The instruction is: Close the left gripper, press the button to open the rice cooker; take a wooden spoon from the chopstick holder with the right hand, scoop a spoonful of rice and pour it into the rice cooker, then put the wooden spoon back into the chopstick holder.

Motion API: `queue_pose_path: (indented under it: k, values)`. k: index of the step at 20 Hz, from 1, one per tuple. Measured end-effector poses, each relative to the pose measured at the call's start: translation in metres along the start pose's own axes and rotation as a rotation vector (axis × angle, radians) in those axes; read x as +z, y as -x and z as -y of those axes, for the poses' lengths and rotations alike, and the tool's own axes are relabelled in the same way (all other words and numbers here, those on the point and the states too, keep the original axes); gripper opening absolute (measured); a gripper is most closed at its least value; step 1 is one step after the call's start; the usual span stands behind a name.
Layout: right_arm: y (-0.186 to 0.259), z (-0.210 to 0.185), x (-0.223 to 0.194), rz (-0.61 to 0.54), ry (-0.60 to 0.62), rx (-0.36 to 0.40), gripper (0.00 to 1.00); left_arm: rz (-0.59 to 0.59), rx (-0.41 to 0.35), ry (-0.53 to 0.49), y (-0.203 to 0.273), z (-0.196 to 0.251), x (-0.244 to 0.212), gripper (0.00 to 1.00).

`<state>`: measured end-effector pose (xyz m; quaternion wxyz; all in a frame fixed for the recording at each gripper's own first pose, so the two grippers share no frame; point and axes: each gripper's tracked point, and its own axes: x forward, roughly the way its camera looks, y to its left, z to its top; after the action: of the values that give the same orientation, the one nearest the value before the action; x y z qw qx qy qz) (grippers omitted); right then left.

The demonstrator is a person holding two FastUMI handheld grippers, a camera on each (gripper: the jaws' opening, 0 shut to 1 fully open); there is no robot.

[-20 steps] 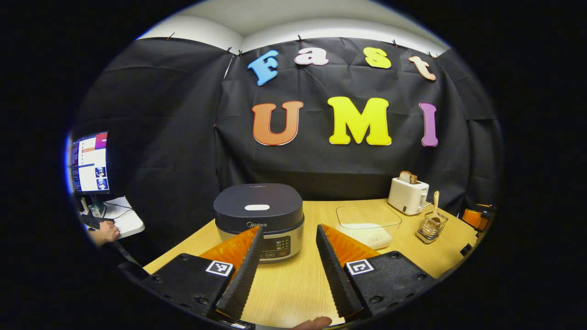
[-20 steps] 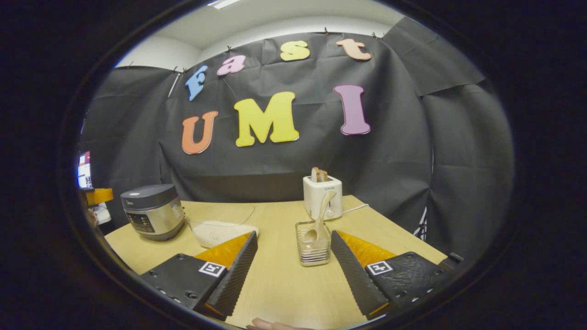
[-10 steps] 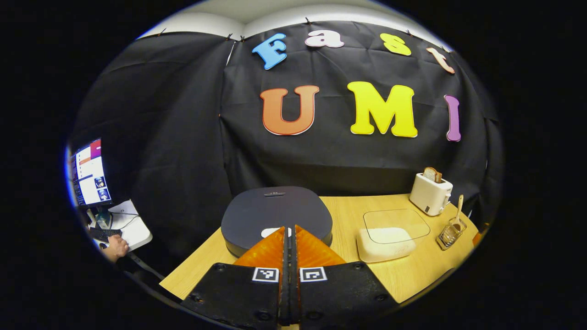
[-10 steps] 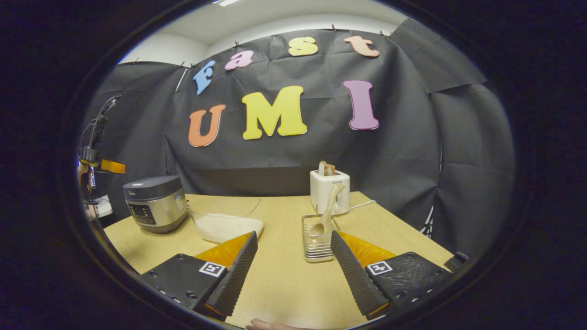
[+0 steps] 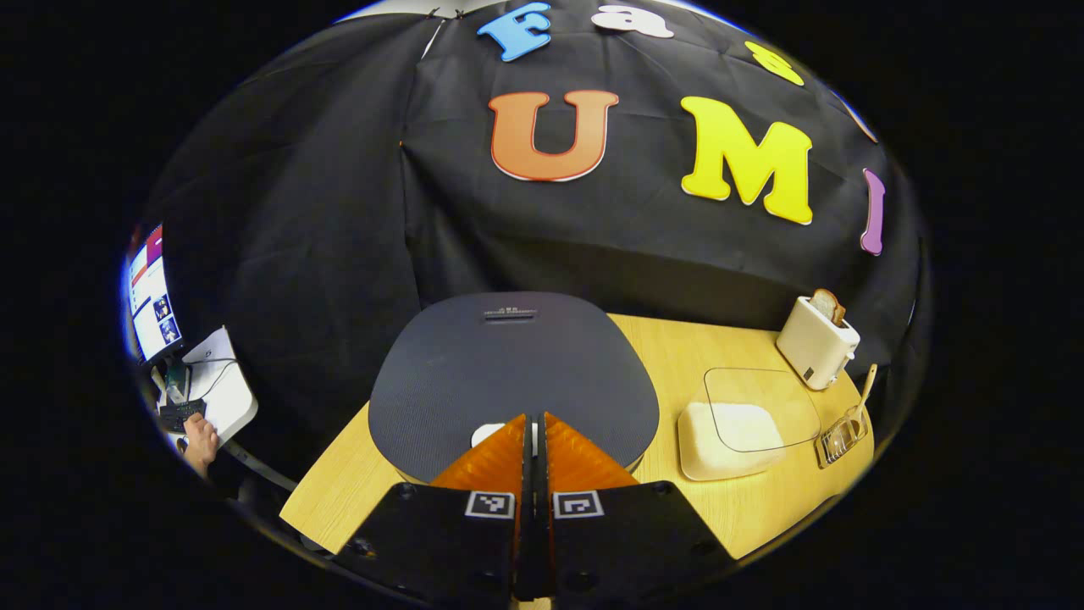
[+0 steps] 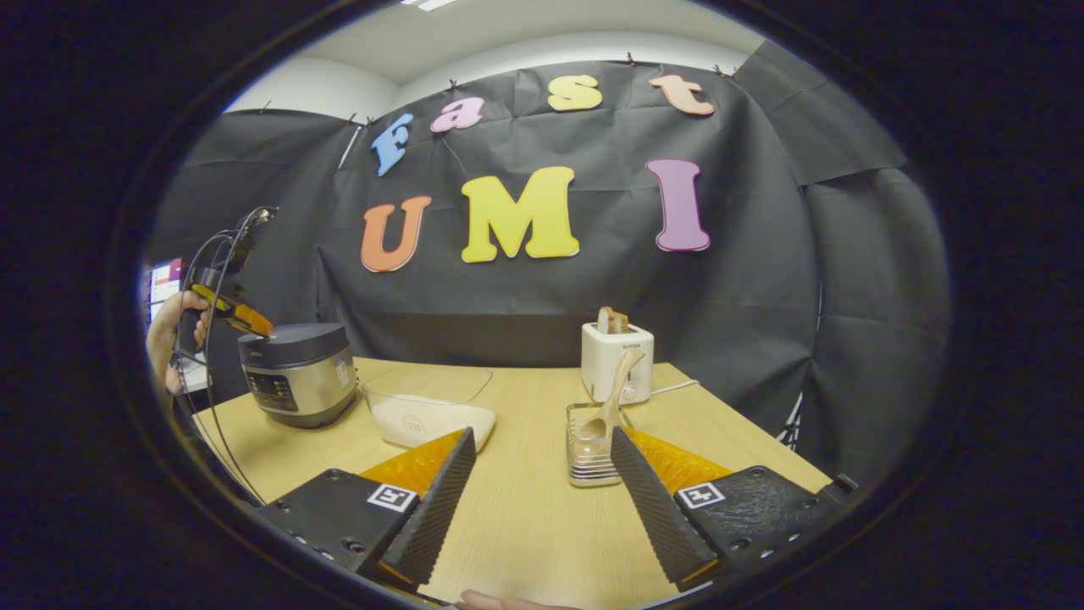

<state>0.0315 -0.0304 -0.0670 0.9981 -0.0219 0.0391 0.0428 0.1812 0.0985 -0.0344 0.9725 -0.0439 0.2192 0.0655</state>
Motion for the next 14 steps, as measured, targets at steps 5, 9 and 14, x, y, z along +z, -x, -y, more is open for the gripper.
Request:
queue_pose_path:
  k: [5, 9, 14]
  values:
    - [-0.001, -0.001, -0.002, -0.012, -0.013, 0.003, 0.92, 0.007, 0.006, -0.028, -0.003, 0.001, -0.007, 0.03]
    - [0.003, 0.0, 0.001, 0.002, -0.004, -0.001, 0.95, 0.047, 0.016, 0.005, 0.004, -0.001, -0.001, 0.03]
    - [-0.002, 0.011, -0.007, -0.022, -0.017, -0.029, 0.92, 0.228, 0.025, 0.018, 0.052, 0.003, 0.03, 0.03]
